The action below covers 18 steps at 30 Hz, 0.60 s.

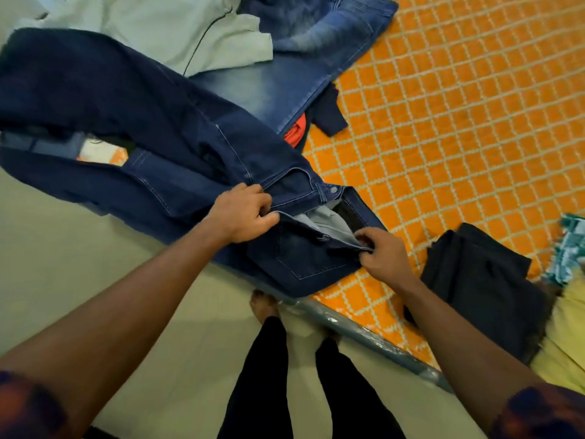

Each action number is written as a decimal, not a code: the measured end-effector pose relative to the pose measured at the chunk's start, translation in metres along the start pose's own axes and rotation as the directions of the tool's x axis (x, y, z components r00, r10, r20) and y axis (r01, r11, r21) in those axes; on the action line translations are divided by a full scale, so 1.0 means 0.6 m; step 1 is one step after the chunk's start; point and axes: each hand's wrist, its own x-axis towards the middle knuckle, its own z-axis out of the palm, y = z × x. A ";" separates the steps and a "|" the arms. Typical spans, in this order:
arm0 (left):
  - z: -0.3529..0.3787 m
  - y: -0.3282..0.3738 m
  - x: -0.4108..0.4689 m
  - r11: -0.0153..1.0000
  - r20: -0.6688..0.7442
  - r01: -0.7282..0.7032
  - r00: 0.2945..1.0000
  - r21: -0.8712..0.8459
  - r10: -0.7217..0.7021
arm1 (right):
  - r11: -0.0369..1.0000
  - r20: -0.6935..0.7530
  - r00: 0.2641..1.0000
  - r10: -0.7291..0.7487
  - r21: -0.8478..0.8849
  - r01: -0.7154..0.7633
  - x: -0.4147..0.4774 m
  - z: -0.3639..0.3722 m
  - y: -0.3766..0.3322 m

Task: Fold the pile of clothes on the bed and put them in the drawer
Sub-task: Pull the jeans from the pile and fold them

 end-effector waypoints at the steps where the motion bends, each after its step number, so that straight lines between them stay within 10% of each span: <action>1: 0.000 0.006 0.003 0.999 0.054 0.031 0.998 0.007 -0.031 | 0.997 0.007 0.999 0.043 0.071 -0.043 -0.014 0.003 0.001; 7: 0.046 0.053 -0.004 0.917 -0.053 0.333 0.943 0.219 -0.329 | 0.908 -0.130 0.939 0.319 0.324 -0.264 -0.057 0.031 -0.013; 12: 0.072 0.060 -0.015 0.895 -0.096 0.327 0.945 0.304 -0.313 | 0.766 -0.195 0.783 0.590 0.443 -0.466 -0.050 0.030 -0.009; 18: 0.090 0.075 -0.011 0.860 -0.097 0.298 0.954 0.414 -0.284 | 0.732 0.052 0.803 0.593 0.380 -0.565 -0.090 0.047 0.028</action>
